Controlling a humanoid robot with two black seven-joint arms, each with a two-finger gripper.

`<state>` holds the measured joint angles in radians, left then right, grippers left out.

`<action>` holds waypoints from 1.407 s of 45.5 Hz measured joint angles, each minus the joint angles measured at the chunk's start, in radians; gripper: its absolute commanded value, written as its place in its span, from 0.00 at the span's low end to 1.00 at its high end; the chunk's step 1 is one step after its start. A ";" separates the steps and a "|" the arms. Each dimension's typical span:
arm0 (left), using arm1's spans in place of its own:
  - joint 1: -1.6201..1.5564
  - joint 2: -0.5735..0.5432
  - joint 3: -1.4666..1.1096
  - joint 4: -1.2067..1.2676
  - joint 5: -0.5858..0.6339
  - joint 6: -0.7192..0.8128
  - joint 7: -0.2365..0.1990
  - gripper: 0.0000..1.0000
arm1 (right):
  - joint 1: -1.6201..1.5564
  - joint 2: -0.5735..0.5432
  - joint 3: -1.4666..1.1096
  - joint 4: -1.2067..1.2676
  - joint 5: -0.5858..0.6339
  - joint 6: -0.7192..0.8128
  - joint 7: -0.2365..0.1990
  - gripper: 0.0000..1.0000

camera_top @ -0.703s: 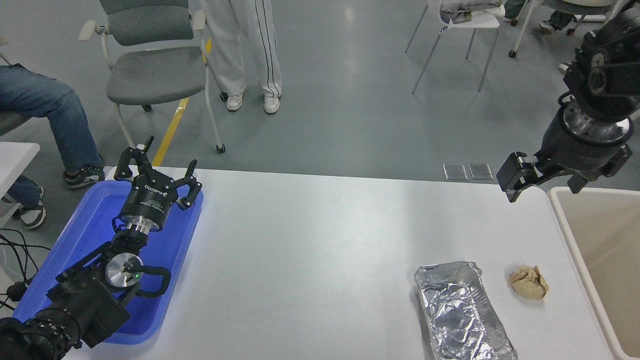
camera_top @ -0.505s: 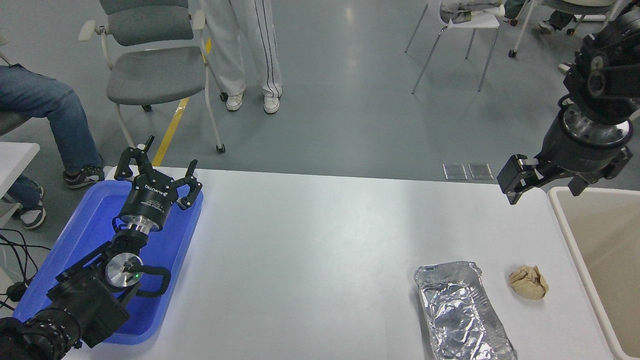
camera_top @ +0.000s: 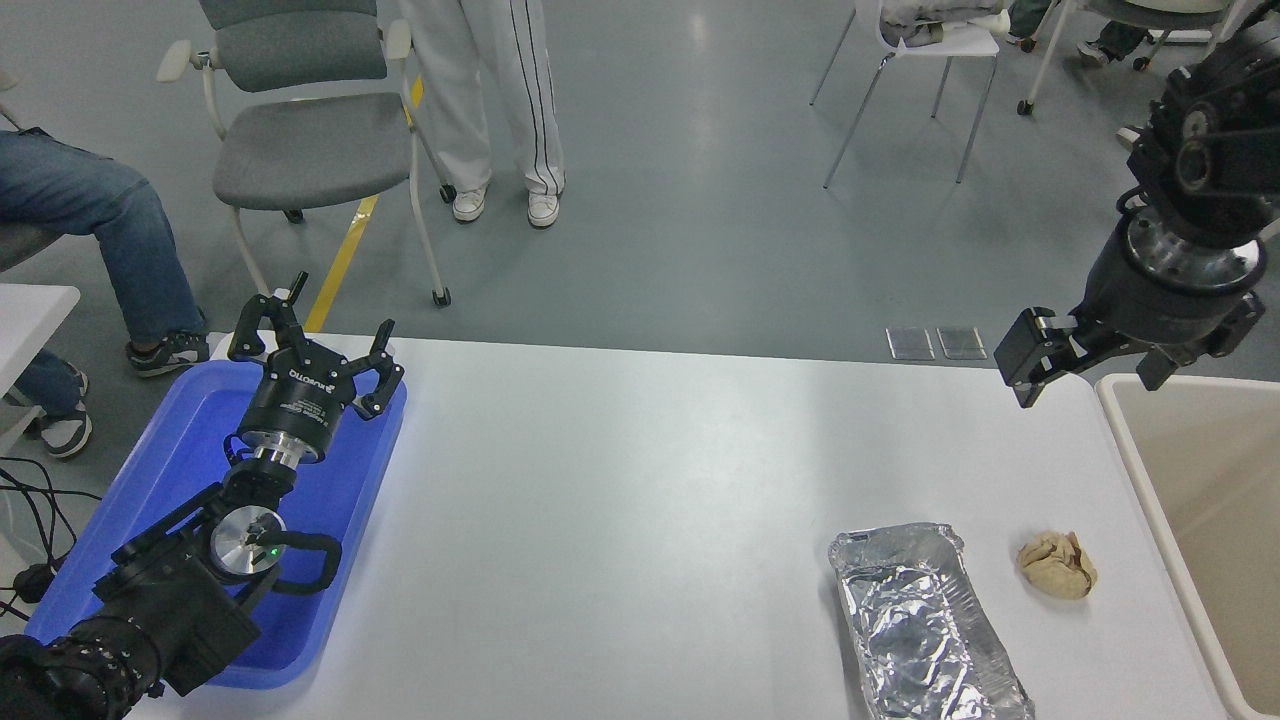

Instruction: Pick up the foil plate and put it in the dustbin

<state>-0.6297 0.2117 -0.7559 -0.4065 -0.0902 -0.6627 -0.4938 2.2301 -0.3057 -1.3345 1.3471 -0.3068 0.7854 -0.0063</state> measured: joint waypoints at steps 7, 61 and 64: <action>0.000 0.000 0.000 0.000 0.000 0.000 0.000 1.00 | 0.002 -0.003 0.001 0.000 0.000 0.000 0.000 1.00; -0.001 0.000 0.000 0.000 0.000 0.000 0.000 1.00 | -0.011 -0.003 0.009 0.003 0.001 0.000 0.000 1.00; -0.001 0.000 0.000 0.000 0.000 0.000 0.000 1.00 | -0.013 -0.003 0.013 0.003 0.001 0.000 0.000 1.00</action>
<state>-0.6304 0.2117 -0.7562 -0.4062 -0.0905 -0.6625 -0.4940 2.2166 -0.3085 -1.3214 1.3498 -0.3056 0.7854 -0.0061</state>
